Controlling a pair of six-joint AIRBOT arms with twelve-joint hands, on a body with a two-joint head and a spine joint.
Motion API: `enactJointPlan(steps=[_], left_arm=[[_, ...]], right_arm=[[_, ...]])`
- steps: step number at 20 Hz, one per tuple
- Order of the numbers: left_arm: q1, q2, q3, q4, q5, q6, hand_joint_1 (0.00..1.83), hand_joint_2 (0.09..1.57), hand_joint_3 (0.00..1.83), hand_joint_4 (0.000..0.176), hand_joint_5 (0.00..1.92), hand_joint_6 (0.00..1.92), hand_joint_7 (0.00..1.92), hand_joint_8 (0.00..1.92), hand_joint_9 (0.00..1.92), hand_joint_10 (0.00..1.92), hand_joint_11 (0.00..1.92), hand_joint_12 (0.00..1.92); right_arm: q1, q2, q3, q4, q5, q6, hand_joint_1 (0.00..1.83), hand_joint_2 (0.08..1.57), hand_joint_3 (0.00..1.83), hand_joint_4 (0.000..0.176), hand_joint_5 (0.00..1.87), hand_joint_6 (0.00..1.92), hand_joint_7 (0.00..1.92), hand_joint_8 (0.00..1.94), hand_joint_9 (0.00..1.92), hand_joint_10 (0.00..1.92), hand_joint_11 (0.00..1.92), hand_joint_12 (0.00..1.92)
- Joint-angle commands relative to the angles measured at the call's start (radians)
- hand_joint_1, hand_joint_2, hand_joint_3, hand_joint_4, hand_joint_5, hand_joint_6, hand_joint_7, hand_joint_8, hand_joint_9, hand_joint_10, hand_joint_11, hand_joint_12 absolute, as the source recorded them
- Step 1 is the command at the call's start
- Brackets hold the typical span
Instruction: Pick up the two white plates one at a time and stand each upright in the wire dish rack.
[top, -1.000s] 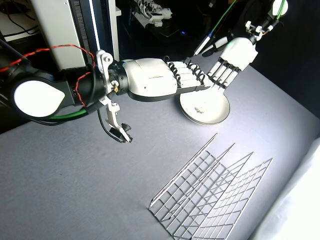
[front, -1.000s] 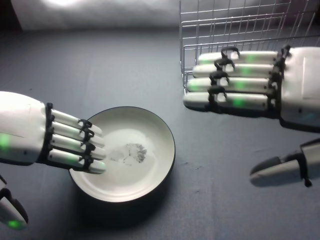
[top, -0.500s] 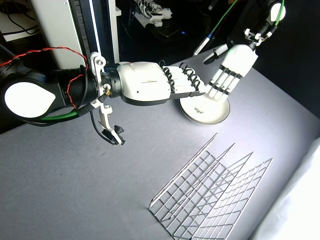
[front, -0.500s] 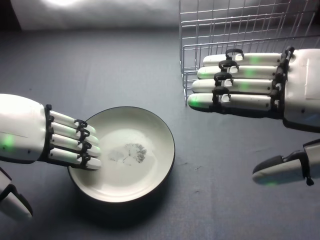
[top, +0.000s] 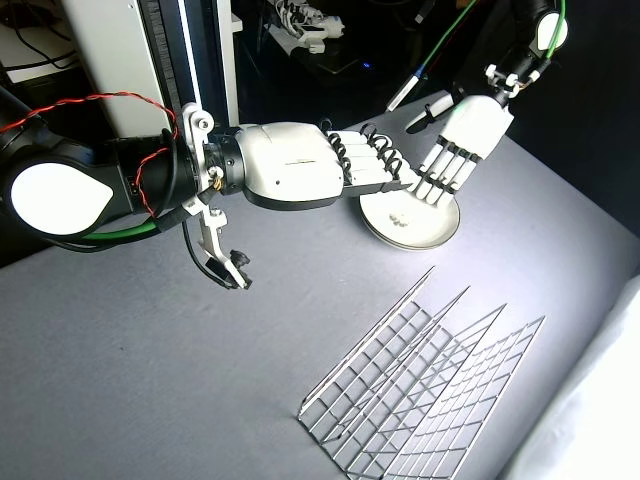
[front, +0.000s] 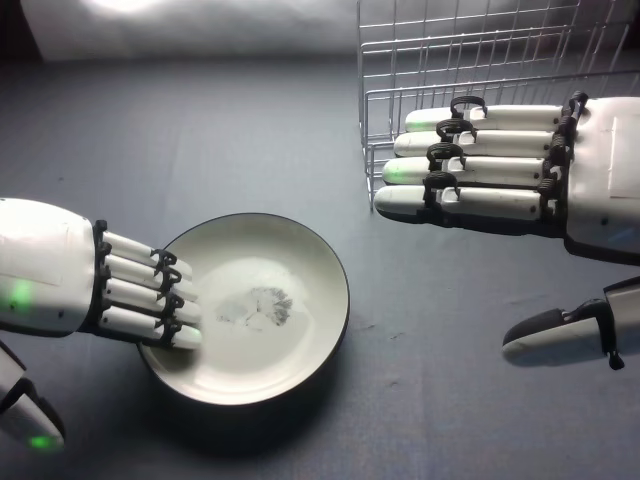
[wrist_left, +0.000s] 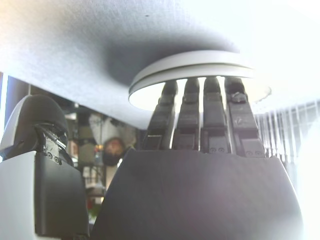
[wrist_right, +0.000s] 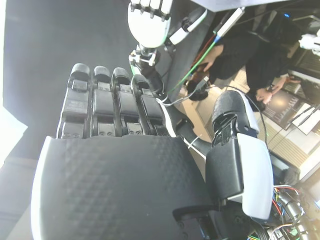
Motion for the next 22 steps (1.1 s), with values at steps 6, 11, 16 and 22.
enactJointPlan(steps=[6, 11, 16, 22], left_arm=[[0.019, -0.005, -0.006, -0.058, -0.01, 0.017, 0.0, 1.07, 0.0, 0.0, 0.03, 0.0, 0.04, 0.0, 0.04, 0.0, 0.07, 0.04], [0.025, -0.015, -0.026, -0.058, -0.004, 0.018, 0.0, 1.06, 0.0, 0.0, 0.03, 0.0, 0.04, 0.0, 0.05, 0.0, 0.08, 0.04], [0.028, -0.027, -0.074, -0.06, 0.023, 0.021, 0.0, 1.06, 0.0, 0.0, 0.02, 0.0, 0.03, 0.0, 0.03, 0.0, 0.07, 0.04], [0.01, -0.039, -0.147, -0.103, 0.061, 0.026, 0.0, 1.07, 0.0, 0.0, 0.03, 0.01, 0.04, 0.01, 0.04, 0.01, 0.08, 0.04]], right_arm=[[0.005, 0.001, -0.003, 0.042, 0.107, 0.003, 0.02, 1.21, 0.01, 0.0, 0.0, 0.0, 0.0, 0.0, 0.0, 0.0, 0.0, 0.0], [0.001, 0.0, -0.001, 0.016, 0.108, 0.002, 0.04, 1.21, 0.0, 0.0, 0.0, 0.0, 0.0, 0.0, 0.0, 0.0, 0.0, 0.0], [0.002, -0.034, 0.046, 0.0, 0.103, 0.005, 0.1, 1.19, 0.0, 0.0, 0.0, 0.0, 0.0, 0.0, 0.0, 0.0, 0.0, 0.0], [0.031, -0.078, 0.075, 0.0, 0.064, 0.024, 0.55, 1.08, 0.0, 0.0, 0.0, 0.0, 0.0, 0.0, 0.0, 0.0, 0.0, 0.0]])
